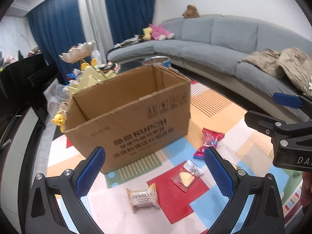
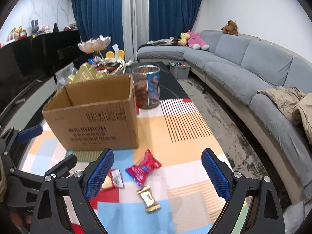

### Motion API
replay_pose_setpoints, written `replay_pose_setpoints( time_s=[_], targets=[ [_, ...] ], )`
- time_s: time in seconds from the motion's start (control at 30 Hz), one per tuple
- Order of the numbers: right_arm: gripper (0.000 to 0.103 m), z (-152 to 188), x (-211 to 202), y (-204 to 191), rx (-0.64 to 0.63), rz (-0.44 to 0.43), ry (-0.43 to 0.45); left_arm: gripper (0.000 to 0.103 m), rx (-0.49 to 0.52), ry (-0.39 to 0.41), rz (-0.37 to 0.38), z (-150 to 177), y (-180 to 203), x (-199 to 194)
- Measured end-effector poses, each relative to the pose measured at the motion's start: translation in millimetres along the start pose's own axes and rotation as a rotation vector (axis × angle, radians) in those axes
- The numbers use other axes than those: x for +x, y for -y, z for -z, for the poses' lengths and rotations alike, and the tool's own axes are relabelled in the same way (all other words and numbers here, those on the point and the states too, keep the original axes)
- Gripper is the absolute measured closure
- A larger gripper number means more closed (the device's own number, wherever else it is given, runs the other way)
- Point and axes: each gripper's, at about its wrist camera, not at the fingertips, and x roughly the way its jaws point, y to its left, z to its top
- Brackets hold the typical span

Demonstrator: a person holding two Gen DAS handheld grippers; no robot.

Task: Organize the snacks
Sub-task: 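Lower left tool toward the cheese cake packet while right tool approaches the gold candy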

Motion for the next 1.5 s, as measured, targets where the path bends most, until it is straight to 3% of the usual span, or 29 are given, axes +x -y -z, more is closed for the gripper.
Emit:
replay_pose_setpoints(
  time_s=[0.47,0.77,1.1,1.5],
  targets=[
    [0.011,39,24,4,0.000,0.004,-0.135,0.000,0.223,-0.100,0.095,19,31,30],
    [0.012,52,37,-6,-0.049,0.000,-0.197,0.007,0.270,-0.182,0.209,30,34,55],
    [0.032,61,61,-12,-0.091,-0.035,-0.316,0.016,0.336,-0.256,0.280,31,39,78],
    [0.037,61,83,-17,-0.149,-0.082,-0.450,0.028,0.420,-0.359,0.337,29,52,105]
  ],
)
